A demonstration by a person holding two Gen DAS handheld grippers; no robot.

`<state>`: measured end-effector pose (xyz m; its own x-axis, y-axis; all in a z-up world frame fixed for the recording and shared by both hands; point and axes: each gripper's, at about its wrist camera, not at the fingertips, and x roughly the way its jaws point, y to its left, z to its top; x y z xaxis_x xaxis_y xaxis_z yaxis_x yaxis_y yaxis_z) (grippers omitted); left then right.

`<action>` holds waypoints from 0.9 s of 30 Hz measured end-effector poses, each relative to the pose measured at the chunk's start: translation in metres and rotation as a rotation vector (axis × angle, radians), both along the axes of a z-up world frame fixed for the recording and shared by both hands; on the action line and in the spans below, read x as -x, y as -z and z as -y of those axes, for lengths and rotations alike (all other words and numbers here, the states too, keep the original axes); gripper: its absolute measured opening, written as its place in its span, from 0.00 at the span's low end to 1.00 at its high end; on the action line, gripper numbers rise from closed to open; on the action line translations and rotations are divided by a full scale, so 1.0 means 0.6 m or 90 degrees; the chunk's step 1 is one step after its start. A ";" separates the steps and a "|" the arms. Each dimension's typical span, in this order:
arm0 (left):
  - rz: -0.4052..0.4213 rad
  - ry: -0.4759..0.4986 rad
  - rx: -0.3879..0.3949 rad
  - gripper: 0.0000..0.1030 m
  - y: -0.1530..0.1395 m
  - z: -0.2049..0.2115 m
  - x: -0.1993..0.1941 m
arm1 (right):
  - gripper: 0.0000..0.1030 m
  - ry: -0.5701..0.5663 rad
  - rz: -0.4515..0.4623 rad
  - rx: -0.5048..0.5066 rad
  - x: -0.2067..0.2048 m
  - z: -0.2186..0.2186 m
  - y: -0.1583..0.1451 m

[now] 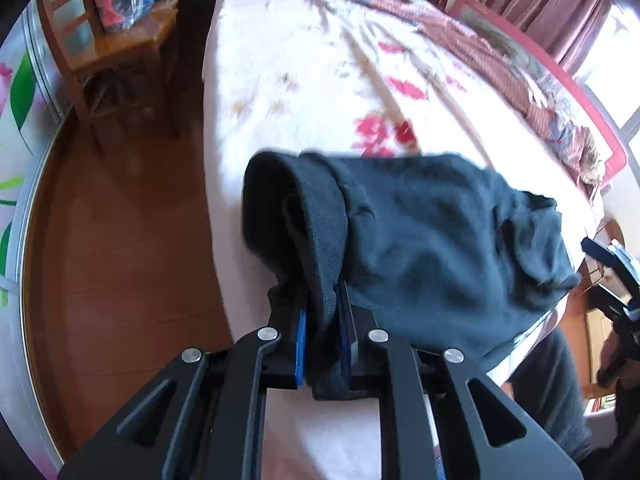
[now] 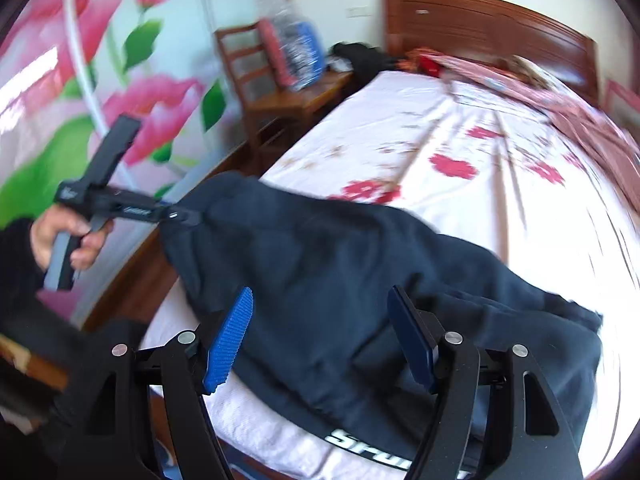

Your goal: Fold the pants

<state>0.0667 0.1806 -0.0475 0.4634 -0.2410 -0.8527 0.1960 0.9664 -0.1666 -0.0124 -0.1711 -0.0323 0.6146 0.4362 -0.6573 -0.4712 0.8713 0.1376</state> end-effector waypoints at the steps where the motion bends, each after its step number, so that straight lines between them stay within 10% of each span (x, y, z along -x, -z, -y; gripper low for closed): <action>1: 0.002 -0.006 -0.006 0.11 -0.016 0.009 -0.001 | 0.67 0.015 0.004 -0.006 0.000 0.018 -0.006; 14: 0.171 0.134 -0.145 0.11 -0.229 0.414 0.073 | 0.67 0.254 0.041 -0.059 0.030 0.296 -0.025; 27: 0.181 0.350 -0.101 0.00 -0.076 0.809 0.138 | 0.68 0.429 0.013 -0.037 0.086 0.544 -0.003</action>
